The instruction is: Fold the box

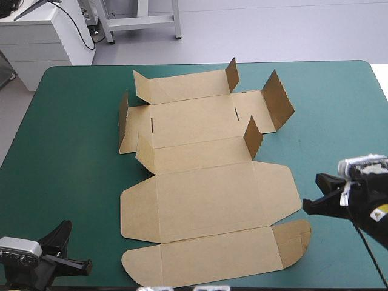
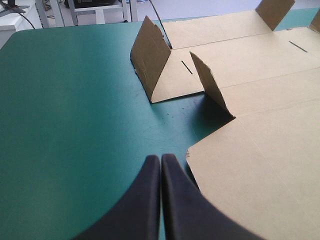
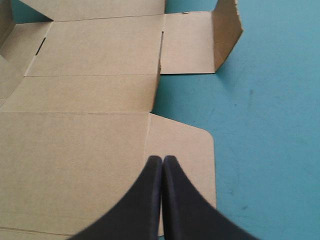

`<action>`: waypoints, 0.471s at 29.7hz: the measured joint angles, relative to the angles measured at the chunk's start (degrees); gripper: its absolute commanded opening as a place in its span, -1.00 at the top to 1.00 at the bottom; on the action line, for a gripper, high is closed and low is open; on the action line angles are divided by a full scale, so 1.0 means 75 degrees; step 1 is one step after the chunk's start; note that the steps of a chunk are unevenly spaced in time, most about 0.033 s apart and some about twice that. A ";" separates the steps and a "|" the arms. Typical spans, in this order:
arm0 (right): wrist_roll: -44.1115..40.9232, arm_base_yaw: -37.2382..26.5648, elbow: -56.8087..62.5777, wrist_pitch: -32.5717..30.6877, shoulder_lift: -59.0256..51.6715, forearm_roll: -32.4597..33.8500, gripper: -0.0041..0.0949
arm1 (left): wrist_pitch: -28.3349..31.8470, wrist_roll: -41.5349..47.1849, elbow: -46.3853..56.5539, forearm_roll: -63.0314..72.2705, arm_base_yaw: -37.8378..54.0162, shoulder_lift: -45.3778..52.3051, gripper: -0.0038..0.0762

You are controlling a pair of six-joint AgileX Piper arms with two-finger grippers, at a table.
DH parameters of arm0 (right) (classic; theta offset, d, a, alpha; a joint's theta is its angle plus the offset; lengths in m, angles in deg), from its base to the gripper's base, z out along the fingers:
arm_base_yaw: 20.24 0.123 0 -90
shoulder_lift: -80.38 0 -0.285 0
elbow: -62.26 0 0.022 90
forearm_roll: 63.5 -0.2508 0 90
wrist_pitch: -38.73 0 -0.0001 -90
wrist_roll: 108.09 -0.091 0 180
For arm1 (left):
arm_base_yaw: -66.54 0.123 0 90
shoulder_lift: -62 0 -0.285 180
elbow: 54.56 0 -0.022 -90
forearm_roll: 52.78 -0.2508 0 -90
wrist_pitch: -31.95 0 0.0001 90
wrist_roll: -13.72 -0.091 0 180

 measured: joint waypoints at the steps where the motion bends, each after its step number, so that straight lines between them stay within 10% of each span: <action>1: 0.0092 0.0000 -0.0196 -0.0093 0.0285 -0.0101 0.95 | 0.0000 0.0000 0.0000 0.0000 0.0000 0.0000 0.92; 14: 0.0245 0.0279 -0.2894 -0.1575 0.4339 -0.0141 0.94 | 0.0000 0.0000 0.0000 0.0000 0.0000 0.0000 0.92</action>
